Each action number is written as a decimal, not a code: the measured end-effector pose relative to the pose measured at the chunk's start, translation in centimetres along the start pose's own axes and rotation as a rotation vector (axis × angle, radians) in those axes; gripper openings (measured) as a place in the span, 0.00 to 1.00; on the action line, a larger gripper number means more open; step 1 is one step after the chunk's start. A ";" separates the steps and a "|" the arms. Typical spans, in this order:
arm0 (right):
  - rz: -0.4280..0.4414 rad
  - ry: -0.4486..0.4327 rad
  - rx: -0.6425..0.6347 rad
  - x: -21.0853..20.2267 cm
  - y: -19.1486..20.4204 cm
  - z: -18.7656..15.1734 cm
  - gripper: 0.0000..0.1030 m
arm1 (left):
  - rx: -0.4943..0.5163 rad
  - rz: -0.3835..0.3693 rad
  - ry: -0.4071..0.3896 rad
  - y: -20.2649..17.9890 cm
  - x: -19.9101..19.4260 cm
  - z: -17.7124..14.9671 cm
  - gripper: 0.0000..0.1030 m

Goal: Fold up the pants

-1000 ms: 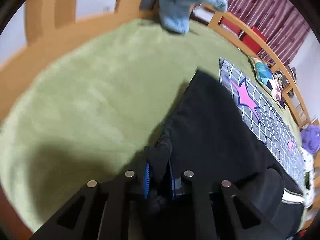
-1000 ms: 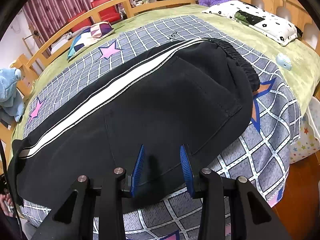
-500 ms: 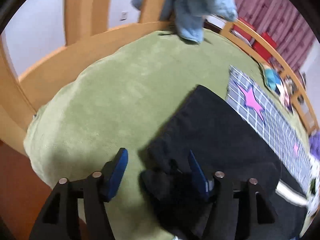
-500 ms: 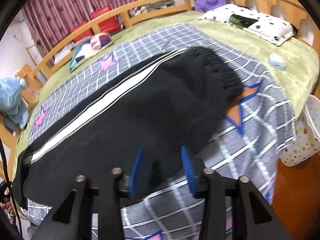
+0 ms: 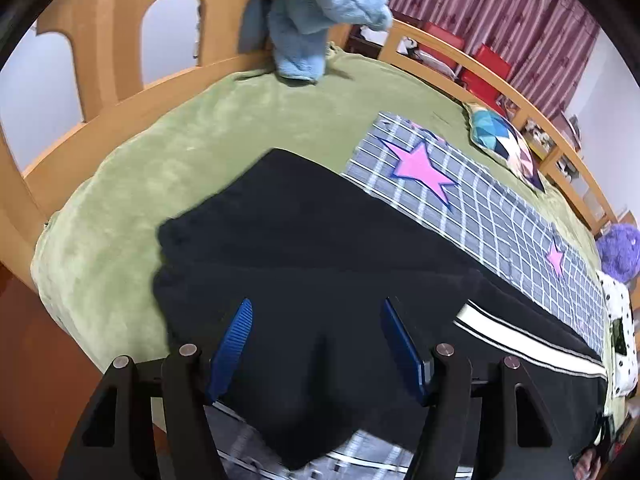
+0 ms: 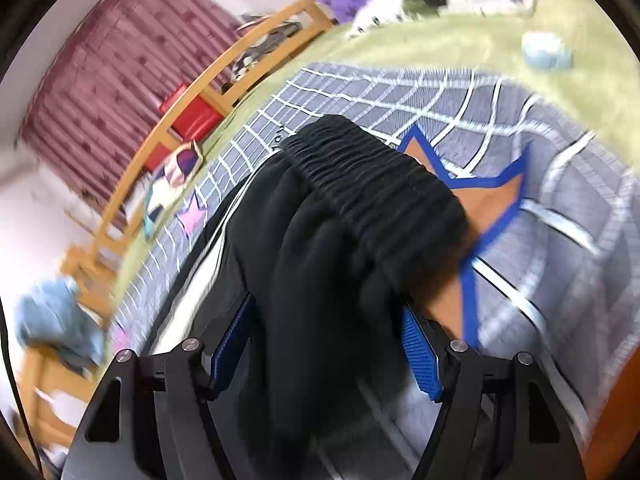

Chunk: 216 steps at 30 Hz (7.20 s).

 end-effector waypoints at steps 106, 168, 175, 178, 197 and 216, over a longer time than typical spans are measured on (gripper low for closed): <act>-0.058 0.267 -1.124 18.1 26.9 -14.7 0.03 | 0.171 0.191 -0.023 0.4 6.3 7.4 0.85; -0.128 0.062 -0.543 -0.3 12.6 -6.3 0.50 | 0.288 0.189 -0.058 -3.6 5.3 6.6 0.85; 0.057 0.171 -0.781 7.1 23.1 -11.6 0.50 | 0.275 0.089 -0.004 -4.7 5.4 4.6 0.85; 0.156 0.234 -0.894 10.3 27.8 -15.5 0.50 | 0.266 0.075 0.004 -4.0 4.9 4.0 0.85; 0.054 0.454 -1.218 21.3 34.5 -25.9 0.51 | 0.162 -0.055 -0.015 1.3 4.2 3.7 0.85; 0.069 0.395 -1.232 19.3 34.8 -26.4 0.03 | 0.173 0.055 0.043 5.9 14.6 12.7 0.31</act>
Point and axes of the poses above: each gripper's, at about its wrist camera, not at the fingertips, and x roughly the way its jaws point, y to its left, z to its top, the point moved 4 cm from there along x, roughly the way its jaws point, and after that the axes turned 8 degrees about x, right-handed, at the moved point
